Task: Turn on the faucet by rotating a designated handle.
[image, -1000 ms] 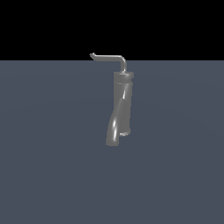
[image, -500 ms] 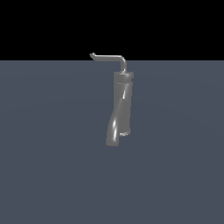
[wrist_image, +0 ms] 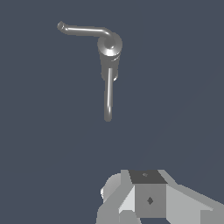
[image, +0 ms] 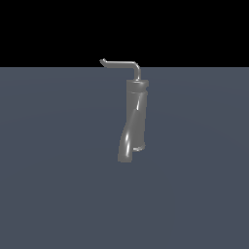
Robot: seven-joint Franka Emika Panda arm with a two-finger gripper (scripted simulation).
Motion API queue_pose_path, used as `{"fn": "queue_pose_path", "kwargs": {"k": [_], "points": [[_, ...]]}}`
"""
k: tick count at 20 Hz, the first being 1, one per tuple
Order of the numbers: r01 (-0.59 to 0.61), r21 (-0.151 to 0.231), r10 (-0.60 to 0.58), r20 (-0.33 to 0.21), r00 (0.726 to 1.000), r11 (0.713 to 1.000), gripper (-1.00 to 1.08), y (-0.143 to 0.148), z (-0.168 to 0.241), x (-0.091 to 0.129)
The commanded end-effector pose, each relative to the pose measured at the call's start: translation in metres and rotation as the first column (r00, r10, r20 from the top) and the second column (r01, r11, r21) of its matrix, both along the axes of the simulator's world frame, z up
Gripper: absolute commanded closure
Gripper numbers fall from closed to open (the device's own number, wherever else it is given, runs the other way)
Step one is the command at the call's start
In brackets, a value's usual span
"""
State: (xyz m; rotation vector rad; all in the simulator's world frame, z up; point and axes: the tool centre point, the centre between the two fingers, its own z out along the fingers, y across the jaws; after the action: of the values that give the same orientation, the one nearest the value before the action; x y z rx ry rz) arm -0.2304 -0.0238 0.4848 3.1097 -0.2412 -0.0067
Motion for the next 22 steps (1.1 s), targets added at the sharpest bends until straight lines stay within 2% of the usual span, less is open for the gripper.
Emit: {"fn": "queue_pose_path", "kwargs": {"k": [1, 6, 11, 16, 22], "points": [[0.042, 0.002, -0.042, 0.001, 0.999, 0.999, 1.08, 0.001, -0.001, 0.008], [0.150, 0.006, -0.150, 0.003, 0.989, 0.989, 1.08, 0.004, -0.005, 0.030], [0.267, 0.010, -0.267, 0.004, 0.964, 0.964, 1.08, 0.007, -0.011, 0.054], [0.381, 0.014, -0.381, 0.004, 0.925, 0.925, 1.08, 0.011, -0.019, 0.078], [0.510, 0.018, -0.510, 0.004, 0.860, 0.860, 1.08, 0.016, -0.030, 0.107]]}}
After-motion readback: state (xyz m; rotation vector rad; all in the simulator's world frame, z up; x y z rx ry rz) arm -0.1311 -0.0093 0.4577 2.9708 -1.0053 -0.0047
